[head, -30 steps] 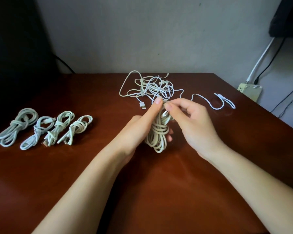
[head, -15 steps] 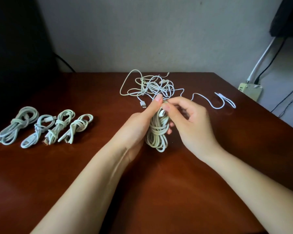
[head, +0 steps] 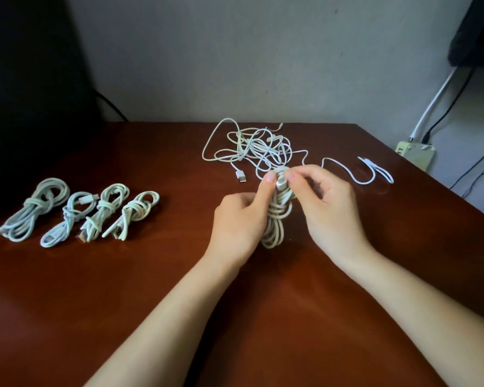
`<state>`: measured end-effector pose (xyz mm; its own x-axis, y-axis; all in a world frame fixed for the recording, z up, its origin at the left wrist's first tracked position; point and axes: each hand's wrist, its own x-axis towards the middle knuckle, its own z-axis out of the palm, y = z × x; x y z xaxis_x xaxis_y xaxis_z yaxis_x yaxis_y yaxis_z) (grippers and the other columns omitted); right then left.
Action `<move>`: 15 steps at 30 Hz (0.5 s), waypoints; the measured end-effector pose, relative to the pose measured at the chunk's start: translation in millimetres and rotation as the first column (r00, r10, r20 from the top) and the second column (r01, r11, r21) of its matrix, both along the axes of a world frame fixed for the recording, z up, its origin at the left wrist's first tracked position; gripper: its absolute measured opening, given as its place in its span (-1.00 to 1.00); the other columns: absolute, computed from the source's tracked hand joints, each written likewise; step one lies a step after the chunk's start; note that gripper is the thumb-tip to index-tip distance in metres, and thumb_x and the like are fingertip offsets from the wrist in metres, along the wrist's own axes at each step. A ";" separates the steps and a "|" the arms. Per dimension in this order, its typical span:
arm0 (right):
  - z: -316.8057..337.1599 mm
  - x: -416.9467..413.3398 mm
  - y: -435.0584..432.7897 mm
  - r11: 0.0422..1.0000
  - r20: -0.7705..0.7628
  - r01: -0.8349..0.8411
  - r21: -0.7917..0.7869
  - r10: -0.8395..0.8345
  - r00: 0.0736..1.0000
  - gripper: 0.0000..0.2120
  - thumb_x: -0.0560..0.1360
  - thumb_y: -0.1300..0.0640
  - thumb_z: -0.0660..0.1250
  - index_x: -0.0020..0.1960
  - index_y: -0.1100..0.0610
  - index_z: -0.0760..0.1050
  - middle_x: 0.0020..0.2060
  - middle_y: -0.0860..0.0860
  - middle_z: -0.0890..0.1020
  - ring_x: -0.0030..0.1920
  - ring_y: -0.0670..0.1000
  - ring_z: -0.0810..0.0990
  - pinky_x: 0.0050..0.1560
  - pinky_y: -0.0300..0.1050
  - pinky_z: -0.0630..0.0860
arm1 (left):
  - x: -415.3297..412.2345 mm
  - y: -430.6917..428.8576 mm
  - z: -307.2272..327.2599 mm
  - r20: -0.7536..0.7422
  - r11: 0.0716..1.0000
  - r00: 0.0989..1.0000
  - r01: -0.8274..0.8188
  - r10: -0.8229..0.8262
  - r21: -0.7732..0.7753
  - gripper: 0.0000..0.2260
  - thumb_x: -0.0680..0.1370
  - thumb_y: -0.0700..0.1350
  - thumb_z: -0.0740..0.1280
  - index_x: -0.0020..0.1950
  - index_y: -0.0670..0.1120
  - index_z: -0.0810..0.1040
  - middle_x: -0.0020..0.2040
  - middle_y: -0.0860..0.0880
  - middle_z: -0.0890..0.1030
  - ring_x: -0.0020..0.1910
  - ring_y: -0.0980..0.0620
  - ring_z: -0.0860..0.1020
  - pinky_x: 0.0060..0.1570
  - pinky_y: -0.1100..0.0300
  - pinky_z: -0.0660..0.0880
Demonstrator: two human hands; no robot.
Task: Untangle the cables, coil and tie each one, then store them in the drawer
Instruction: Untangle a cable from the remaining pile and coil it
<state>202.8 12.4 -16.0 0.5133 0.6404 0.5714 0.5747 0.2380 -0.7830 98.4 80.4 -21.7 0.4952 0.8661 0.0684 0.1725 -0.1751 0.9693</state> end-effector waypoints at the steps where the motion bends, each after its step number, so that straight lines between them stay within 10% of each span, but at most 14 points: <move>1: 0.3 2.2 0.4 1.000 -0.039 0.006 0.009 -0.005 0.999 -0.89 0.52 0.07 0.33 -0.14 -0.11 0.57 -0.25 -0.24 0.66 -0.16 -0.25 0.60 -0.09 -0.36 0.45 | 0.3 -0.3 -0.6 0.004 0.998 0.998 0.056 -0.056 0.013 -0.41 0.55 0.29 0.15 -0.30 -0.22 0.52 -0.38 -0.11 0.59 -0.29 -0.15 0.52 -0.18 0.06 0.48; 15: 7.6 0.8 -0.7 0.963 -0.500 -0.267 0.047 0.254 0.828 -0.82 0.49 0.13 0.30 0.00 0.20 0.57 -0.12 0.07 0.68 -0.07 -0.05 0.65 -0.05 -0.17 0.58 | -0.1 -1.5 -0.7 0.092 0.975 0.993 0.049 -0.071 0.215 -0.53 0.67 0.05 0.01 -0.36 -0.13 0.36 -0.53 0.10 0.37 -0.46 0.12 0.28 -0.32 0.14 0.26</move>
